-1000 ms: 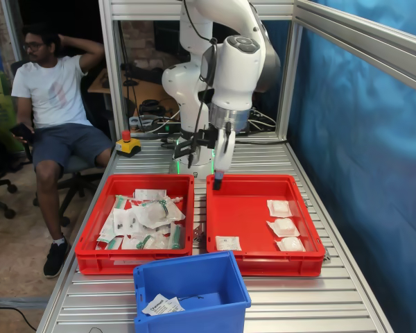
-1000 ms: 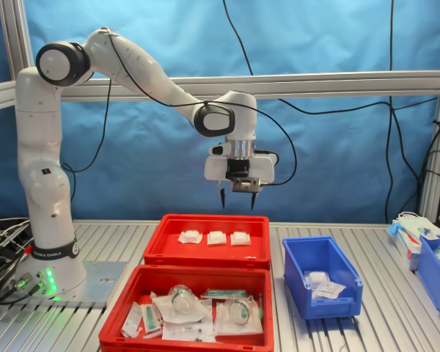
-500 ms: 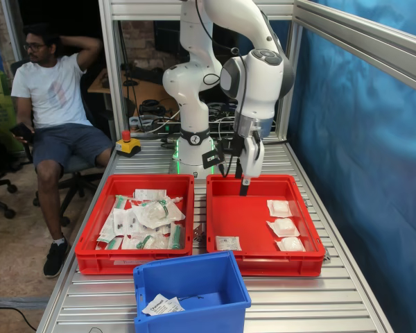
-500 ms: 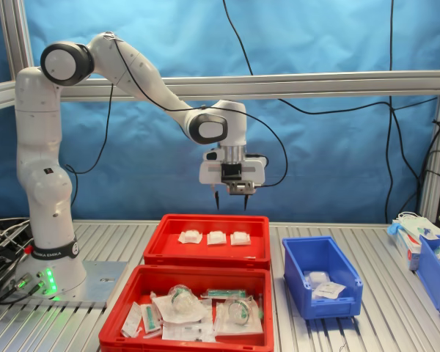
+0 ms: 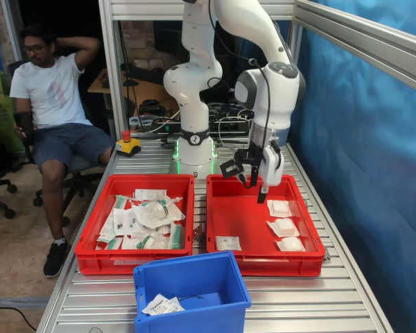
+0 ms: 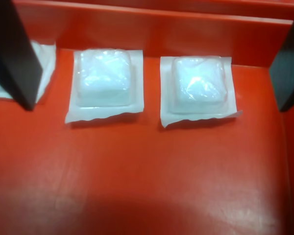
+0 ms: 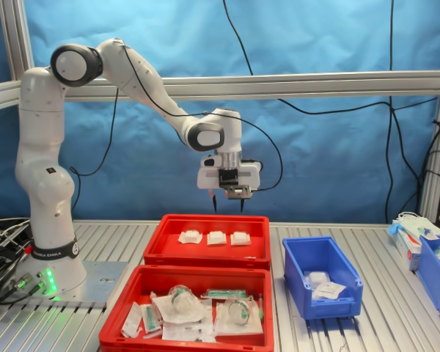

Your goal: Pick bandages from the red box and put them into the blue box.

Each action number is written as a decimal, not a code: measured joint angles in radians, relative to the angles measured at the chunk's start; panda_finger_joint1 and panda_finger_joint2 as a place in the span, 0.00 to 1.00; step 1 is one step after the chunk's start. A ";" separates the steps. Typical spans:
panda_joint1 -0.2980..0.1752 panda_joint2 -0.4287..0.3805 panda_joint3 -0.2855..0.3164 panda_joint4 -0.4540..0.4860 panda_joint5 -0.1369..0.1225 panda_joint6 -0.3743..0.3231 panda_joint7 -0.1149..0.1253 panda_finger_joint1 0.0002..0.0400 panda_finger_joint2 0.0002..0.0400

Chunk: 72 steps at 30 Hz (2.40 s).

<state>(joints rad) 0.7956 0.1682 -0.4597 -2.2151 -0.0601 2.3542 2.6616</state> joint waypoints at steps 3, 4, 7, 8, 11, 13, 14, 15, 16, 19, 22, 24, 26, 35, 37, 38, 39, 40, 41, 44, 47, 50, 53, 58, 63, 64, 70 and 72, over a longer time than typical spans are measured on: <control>0.010 0.025 0.000 0.000 0.012 0.023 0.003 1.00 1.00; 0.010 0.025 0.000 0.000 0.012 0.023 0.003 1.00 1.00; 0.024 0.062 0.001 -0.001 0.033 0.049 0.009 1.00 1.00; 0.028 0.071 0.001 -0.001 0.040 0.055 0.010 1.00 1.00; 0.044 0.108 0.002 -0.002 0.064 0.075 0.014 1.00 1.00; 0.056 0.133 0.002 -0.003 0.081 0.085 0.015 1.00 1.00; 0.061 0.140 0.002 -0.003 0.087 0.087 0.016 1.00 1.00; 0.065 0.148 0.002 -0.004 0.092 0.090 0.016 1.00 1.00; 0.070 0.155 0.003 -0.004 0.096 0.092 0.017 1.00 1.00; 0.085 0.174 0.003 -0.006 0.106 0.100 0.018 1.00 1.00; 0.109 0.201 0.005 -0.009 0.127 0.112 0.019 1.00 1.00; 0.117 0.210 0.005 -0.009 0.137 0.116 0.019 1.00 1.00; 0.129 0.222 0.007 -0.009 0.148 0.120 0.020 1.00 1.00; 0.158 0.269 0.015 -0.005 0.173 0.163 0.020 1.00 1.00; 0.163 0.285 0.019 -0.001 0.176 0.183 0.020 1.00 1.00; 0.164 0.291 0.021 0.000 0.176 0.189 0.020 1.00 1.00; 0.165 0.297 0.022 0.002 0.177 0.194 0.020 1.00 1.00; 0.166 0.303 0.023 0.003 0.177 0.199 0.020 1.00 1.00; 0.166 0.309 0.025 0.005 0.177 0.203 0.020 1.00 1.00; 0.167 0.327 0.030 0.011 0.178 0.214 0.020 1.00 1.00; 0.169 0.350 0.036 0.017 0.178 0.223 0.020 1.00 1.00; 0.170 0.368 0.042 0.024 0.178 0.228 0.020 1.00 1.00; 0.172 0.381 0.048 0.035 0.179 0.233 0.020 1.00 1.00; 0.176 0.384 0.050 0.048 0.179 0.235 0.020 1.00 1.00; 0.182 0.388 0.052 0.060 0.179 0.236 0.020 1.00 1.00; 0.184 0.388 0.052 0.061 0.179 0.236 0.020 1.00 1.00; 0.189 0.390 0.054 0.067 0.179 0.237 0.020 1.00 1.00; 0.190 0.390 0.055 0.068 0.179 0.237 0.020 1.00 1.00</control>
<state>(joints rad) 0.9856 0.5585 -0.4046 -2.1471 0.1185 2.5907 2.6814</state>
